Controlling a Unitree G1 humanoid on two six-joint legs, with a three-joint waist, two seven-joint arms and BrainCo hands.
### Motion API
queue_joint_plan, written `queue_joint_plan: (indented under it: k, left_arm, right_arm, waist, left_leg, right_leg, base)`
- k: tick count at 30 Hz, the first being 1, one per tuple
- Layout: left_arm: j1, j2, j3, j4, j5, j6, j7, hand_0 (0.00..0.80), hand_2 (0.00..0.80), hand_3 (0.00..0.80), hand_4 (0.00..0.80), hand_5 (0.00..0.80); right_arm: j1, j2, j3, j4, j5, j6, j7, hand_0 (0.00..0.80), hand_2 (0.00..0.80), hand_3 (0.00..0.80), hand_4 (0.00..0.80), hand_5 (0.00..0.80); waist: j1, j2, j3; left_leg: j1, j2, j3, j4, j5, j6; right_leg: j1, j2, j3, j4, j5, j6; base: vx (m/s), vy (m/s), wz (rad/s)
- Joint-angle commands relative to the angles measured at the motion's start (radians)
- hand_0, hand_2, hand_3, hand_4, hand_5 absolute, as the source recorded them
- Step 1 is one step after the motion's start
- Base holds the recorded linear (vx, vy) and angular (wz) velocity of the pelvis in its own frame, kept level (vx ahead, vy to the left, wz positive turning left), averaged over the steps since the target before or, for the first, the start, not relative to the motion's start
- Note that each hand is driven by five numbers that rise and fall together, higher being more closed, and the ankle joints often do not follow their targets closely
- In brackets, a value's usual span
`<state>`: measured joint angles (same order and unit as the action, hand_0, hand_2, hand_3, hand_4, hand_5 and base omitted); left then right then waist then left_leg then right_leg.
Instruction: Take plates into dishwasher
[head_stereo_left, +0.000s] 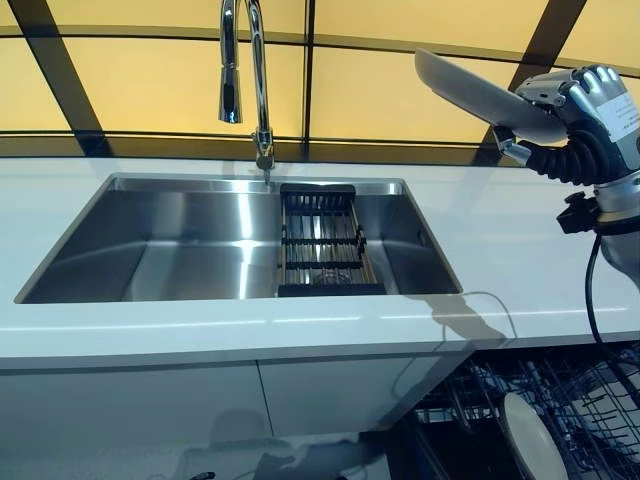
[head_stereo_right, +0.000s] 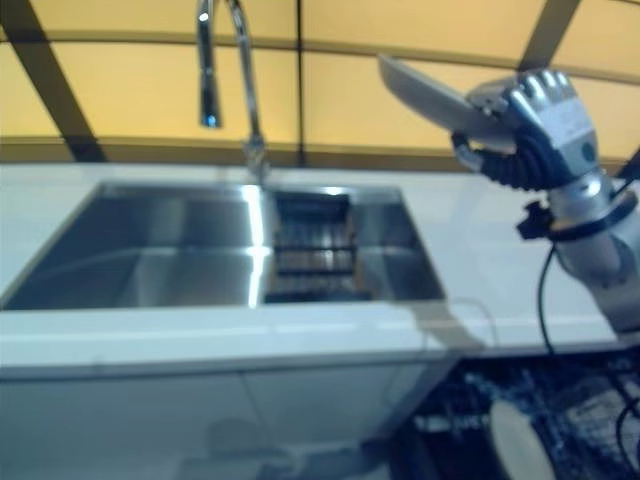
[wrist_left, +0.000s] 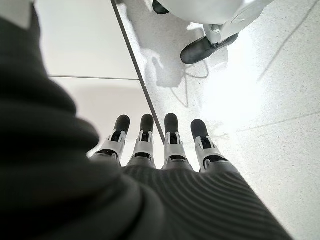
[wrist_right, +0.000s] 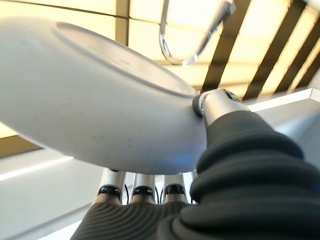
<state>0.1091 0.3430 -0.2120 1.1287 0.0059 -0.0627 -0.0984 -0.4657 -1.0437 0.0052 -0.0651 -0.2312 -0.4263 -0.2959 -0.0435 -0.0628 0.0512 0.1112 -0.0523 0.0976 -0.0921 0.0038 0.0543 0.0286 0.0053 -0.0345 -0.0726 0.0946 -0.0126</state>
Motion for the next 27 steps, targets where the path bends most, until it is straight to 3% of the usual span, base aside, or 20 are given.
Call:
queue_joint_plan:
  k: [1, 8, 13, 16, 20, 27]
  left_arm:
    - [-0.05, -0.017, -0.006, 0.079, -0.038, -0.032, 0.014, 0.0, 0.0, 0.0, 0.0, 0.0]
    - [-0.064, -0.025, -0.027, 0.084, -0.045, -0.028, 0.017, 0.0, 0.0, 0.0, 0.0, 0.0]
    - [-0.066, -0.036, -0.053, 0.096, -0.051, -0.03, 0.026, 0.0, 0.0, 0.0, 0.0, 0.0]
    - [-0.064, -0.041, -0.056, 0.102, -0.057, -0.033, 0.038, 0.0, 0.0, 0.0, 0.0, 0.0]
    - [-0.072, -0.038, -0.051, 0.111, -0.08, -0.04, 0.047, 0.0, 0.0, 0.0, 0.0, 0.0]
    - [-0.077, -0.043, -0.07, 0.11, -0.091, -0.039, 0.055, 0.0, 0.0, 0.0, 0.0, 0.0]
  right_arm:
    - [-0.044, 0.082, -0.122, -0.021, 0.223, 0.029, 0.0, 0.8, 0.8, 0.8, 0.8, 0.8]
    - [-0.004, 0.296, -0.15, -0.084, 0.49, 0.031, 0.083, 0.8, 0.8, 0.8, 0.8, 0.8]
    - [0.023, 0.423, -0.149, -0.139, 0.729, 0.044, 0.148, 0.8, 0.8, 0.8, 0.8, 0.8]
    - [0.029, 0.501, -0.142, -0.163, 0.922, 0.04, 0.191, 0.8, 0.8, 0.8, 0.8, 0.8]
    - [0.039, 0.616, -0.128, -0.193, 1.175, 0.058, 0.283, 0.8, 0.8, 0.8, 0.8, 0.8]
    - [0.089, 0.805, -0.074, -0.259, 1.66, 0.129, 0.487, 0.8, 0.8, 0.8, 0.8, 0.8]
  waist:
    - [0.02, 0.054, -0.016]
    - [0.006, 0.075, -0.014]
    - [-0.002, 0.079, -0.017]
    - [0.003, 0.076, -0.013]
    - [0.014, 0.081, -0.002]
    - [0.038, 0.086, -0.013]
  left_leg:
    - [0.013, -0.037, 0.005, 0.007, -0.11, 0.088]
    - [0.017, -0.043, -0.002, 0.005, -0.111, 0.093]
    - [0.01, -0.046, 0.005, 0.005, -0.116, 0.091]
    - [0.007, -0.042, 0.037, 0.005, -0.121, 0.084]
    - [0.007, -0.032, 0.073, 0.005, -0.119, 0.087]
    - [-0.004, -0.022, 0.059, 0.005, -0.107, 0.102]
  right_leg:
    - [-0.024, -0.03, -0.033, 0.139, -0.082, 0.073]
    - [-0.048, -0.04, -0.023, 0.176, -0.04, 0.071]
    - [-0.051, -0.041, -0.011, 0.132, -0.007, 0.078]
    - [-0.063, -0.043, -0.035, 0.09, 0.025, 0.09]
    - [-0.084, -0.055, -0.082, 0.14, 0.018, 0.087]
    - [-0.047, -0.106, -0.174, 0.302, -0.042, 0.055]
  base:
    - [-0.075, 0.064, -0.11]
    - [-0.076, 0.061, -0.05]
    - [-0.074, 0.044, -0.06]
    - [-0.103, 0.013, -0.22]
    - [-0.101, -0.005, -0.34]
    - [-0.039, -0.062, -0.24]
